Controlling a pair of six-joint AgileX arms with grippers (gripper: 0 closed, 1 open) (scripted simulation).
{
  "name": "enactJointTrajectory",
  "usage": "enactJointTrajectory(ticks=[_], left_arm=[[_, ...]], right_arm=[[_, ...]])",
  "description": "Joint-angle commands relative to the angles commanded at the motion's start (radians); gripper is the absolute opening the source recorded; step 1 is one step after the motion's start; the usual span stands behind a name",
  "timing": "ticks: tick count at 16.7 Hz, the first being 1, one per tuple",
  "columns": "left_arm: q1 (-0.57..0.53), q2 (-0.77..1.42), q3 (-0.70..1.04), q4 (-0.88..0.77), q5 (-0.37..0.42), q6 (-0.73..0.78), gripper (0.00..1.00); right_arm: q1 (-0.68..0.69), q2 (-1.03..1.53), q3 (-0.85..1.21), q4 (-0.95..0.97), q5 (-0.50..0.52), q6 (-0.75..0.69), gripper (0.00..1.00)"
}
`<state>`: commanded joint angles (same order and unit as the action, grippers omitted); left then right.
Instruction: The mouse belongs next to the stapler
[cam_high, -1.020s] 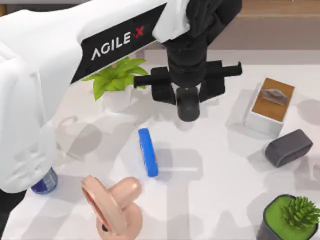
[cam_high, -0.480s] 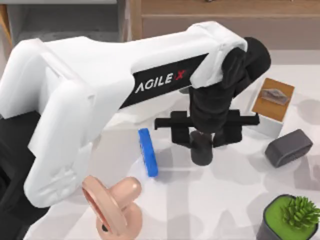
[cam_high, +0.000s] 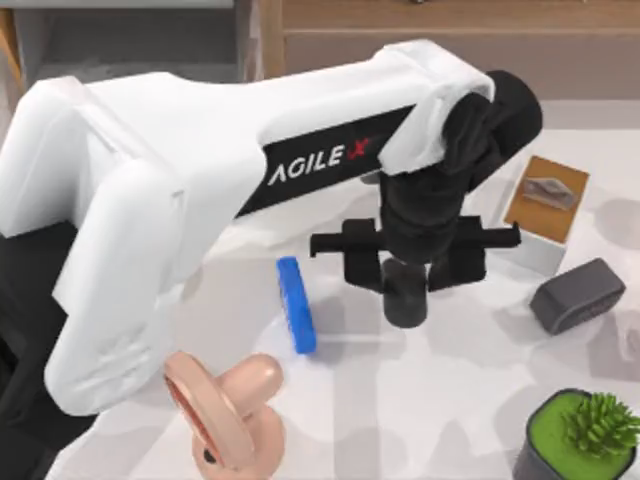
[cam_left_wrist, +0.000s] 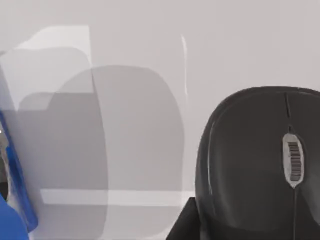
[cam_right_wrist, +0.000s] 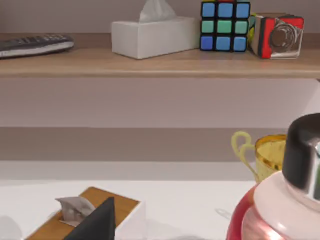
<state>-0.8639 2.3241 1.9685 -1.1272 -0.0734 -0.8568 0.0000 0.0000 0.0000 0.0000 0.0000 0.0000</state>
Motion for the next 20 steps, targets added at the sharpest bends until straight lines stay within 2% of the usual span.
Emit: enactJointTrajectory(ticks=[20], left_arm=[[-0.002, 0.026, -0.036, 0.040, 0.002, -0.001, 0.00]], right_arm=[[0.000, 0.000, 0.000, 0.000, 0.000, 0.000, 1.00]])
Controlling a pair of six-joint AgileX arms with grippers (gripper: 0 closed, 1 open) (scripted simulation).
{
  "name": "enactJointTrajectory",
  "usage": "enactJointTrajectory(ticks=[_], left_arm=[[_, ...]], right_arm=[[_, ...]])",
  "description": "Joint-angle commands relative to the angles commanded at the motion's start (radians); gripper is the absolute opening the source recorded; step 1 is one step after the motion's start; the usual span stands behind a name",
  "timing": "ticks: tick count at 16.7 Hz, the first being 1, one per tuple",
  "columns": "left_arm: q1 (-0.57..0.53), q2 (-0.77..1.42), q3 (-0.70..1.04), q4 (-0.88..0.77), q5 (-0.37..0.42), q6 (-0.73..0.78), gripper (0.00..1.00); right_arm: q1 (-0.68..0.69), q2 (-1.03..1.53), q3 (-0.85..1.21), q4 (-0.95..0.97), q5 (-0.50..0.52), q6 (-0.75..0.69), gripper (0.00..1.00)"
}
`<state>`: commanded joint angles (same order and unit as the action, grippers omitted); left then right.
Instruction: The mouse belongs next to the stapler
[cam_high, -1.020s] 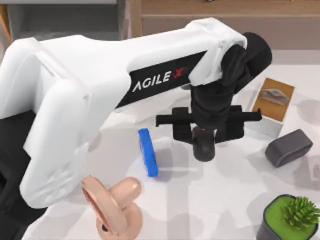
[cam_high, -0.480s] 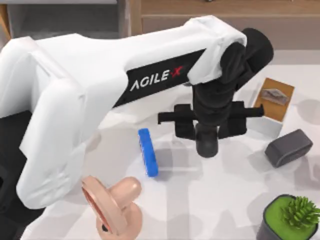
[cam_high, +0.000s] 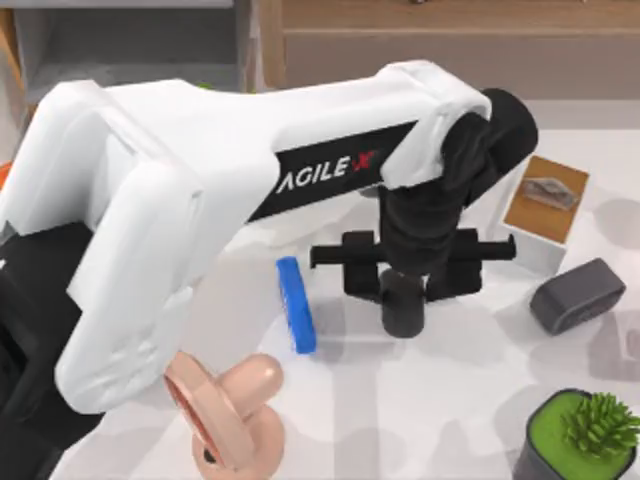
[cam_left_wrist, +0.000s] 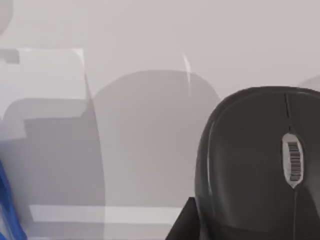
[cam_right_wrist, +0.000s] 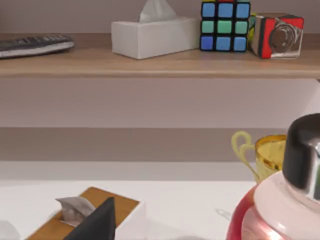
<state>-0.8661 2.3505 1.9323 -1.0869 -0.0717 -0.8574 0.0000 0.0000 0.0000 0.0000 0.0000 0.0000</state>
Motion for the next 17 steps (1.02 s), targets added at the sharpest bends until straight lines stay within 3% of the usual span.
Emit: enactJointTrajectory(ticks=[3, 16, 17], left_arm=[[0.000, 0.000, 0.000, 0.000, 0.000, 0.000, 0.00], [0.000, 0.000, 0.000, 0.000, 0.000, 0.000, 0.98], [0.000, 0.000, 0.000, 0.000, 0.000, 0.000, 1.00]], right_arm=[[0.000, 0.000, 0.000, 0.000, 0.000, 0.000, 1.00], [0.000, 0.000, 0.000, 0.000, 0.000, 0.000, 1.00], [0.000, 0.000, 0.000, 0.000, 0.000, 0.000, 1.00]])
